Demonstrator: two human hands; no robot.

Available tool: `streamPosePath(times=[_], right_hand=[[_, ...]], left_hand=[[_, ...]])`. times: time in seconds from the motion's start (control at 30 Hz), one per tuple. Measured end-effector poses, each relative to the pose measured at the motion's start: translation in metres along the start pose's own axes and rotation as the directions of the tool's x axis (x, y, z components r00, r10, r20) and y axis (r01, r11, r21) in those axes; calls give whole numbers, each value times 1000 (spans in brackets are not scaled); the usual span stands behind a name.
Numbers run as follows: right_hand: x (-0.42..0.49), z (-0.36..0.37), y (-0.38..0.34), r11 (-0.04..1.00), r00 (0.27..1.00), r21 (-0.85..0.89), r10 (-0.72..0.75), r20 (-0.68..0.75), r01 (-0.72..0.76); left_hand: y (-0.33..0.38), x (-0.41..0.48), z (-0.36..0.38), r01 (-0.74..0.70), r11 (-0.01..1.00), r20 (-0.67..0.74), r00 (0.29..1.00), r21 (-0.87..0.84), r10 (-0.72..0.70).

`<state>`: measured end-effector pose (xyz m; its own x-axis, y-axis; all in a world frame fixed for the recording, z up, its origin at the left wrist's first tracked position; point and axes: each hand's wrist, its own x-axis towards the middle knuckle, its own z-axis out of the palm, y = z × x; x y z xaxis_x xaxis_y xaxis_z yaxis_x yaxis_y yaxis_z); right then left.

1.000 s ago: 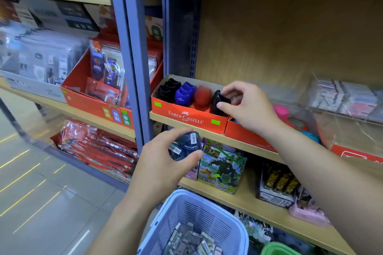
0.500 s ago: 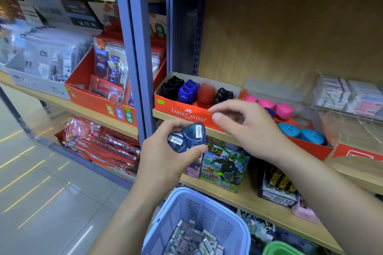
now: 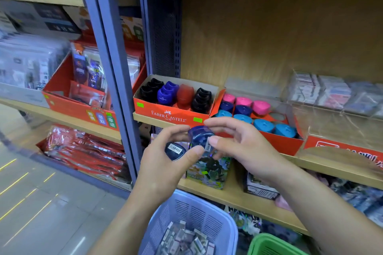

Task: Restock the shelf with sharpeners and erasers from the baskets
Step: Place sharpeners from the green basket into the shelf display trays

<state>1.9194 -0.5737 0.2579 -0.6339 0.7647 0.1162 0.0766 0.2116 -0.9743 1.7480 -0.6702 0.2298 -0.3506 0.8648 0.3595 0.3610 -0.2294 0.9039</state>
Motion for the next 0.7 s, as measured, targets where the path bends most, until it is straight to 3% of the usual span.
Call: streamPosePath(times=[0.23, 0.33, 0.43, 0.7], right_hand=[[-11, -5, 0, 996, 999, 89, 28, -34, -25], [-9, -5, -9, 991, 993, -83, 96, -66, -102], [-10, -7, -10, 975, 996, -201, 86, -28, -90], [-21, -19, 3, 997, 997, -3, -82, 4, 82]], left_hand=[[1, 2, 6, -56, 996, 11, 998, 76, 55], [1, 0, 12, -146, 980, 66, 988, 136, 138], [1, -1, 16, -189, 971, 90, 980, 149, 177], [0, -2, 20, -62, 996, 122, 991, 67, 53]])
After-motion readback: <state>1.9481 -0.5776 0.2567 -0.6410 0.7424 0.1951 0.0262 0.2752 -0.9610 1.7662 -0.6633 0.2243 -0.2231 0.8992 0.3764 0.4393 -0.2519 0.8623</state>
